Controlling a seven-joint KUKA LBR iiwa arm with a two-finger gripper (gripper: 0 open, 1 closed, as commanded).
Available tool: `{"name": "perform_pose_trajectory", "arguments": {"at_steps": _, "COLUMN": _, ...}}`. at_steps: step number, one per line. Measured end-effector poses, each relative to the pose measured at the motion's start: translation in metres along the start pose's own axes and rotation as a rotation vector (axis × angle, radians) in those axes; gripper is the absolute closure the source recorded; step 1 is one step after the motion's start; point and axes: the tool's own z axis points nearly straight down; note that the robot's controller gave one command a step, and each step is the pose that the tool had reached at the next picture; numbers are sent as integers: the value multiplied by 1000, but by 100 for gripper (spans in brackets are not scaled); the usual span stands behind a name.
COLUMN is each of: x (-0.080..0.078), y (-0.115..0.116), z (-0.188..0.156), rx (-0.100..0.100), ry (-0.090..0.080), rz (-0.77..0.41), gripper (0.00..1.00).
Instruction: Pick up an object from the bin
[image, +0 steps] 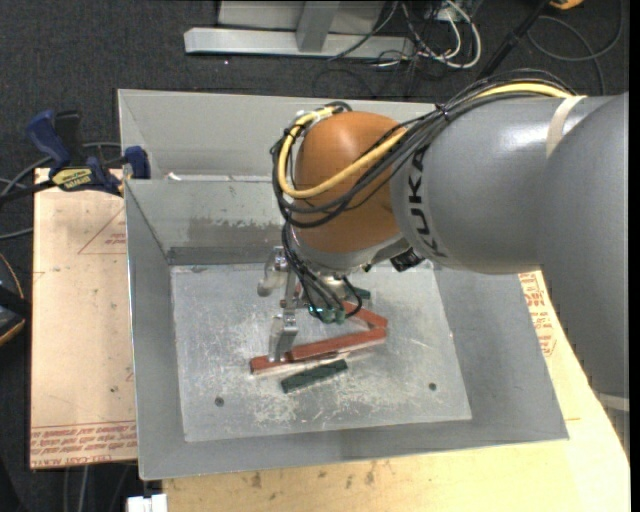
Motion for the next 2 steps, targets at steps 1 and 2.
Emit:
{"name": "perform_pose_trajectory", "arguments": {"at_steps": 1, "x": -2, "y": -1, "z": -4, "rx": -1, "ry": -7, "rz": 2, "gripper": 0}}
{"name": "perform_pose_trajectory", "arguments": {"at_steps": 2, "x": 14, "y": -33, "z": 91, "rx": -1, "ry": -10, "rz": -141, "gripper": 100}}
